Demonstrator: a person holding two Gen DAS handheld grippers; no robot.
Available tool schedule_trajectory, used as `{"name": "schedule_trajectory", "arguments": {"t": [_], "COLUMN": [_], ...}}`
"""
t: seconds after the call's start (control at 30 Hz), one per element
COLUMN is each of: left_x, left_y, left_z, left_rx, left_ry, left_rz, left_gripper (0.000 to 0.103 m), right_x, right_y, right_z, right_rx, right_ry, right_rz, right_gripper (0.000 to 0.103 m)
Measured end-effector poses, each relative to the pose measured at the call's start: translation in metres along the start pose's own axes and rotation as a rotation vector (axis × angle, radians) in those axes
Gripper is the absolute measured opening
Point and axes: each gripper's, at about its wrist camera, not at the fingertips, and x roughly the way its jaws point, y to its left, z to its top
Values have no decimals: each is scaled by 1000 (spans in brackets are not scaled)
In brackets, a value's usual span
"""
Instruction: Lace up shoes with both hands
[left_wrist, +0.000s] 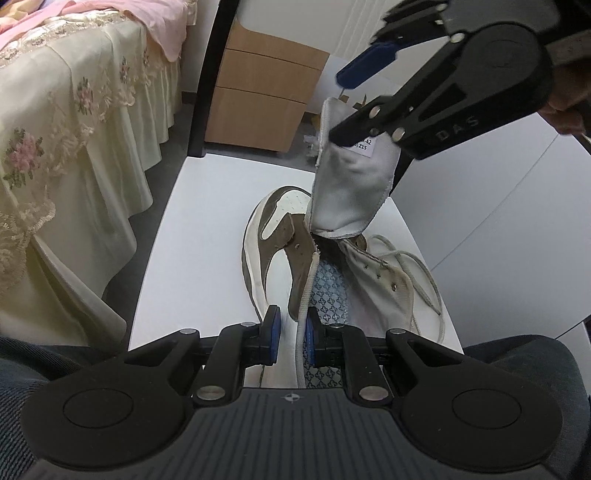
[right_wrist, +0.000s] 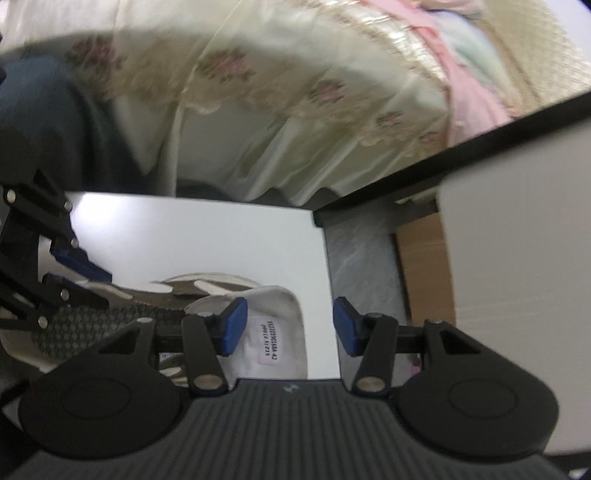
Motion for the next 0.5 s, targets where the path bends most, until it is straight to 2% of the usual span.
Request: {"name": "schedule_trajectory", "arguments": {"t": [0.3,0.5], "left_x": [-2,-8], "left_y": [5,7], "left_z": [1,-2], "left_rx": [-11,-25], "left_ry": [9,-12], "left_rz": [-26,-37], "left_gripper": [16,16], "right_x": [21,0], "right_y": [10,18], "right_z": [18,20], "right_rx": [-97,-146], "right_ry": [49,54], "right_rz": [105,132], "right_gripper": [52,35]}}
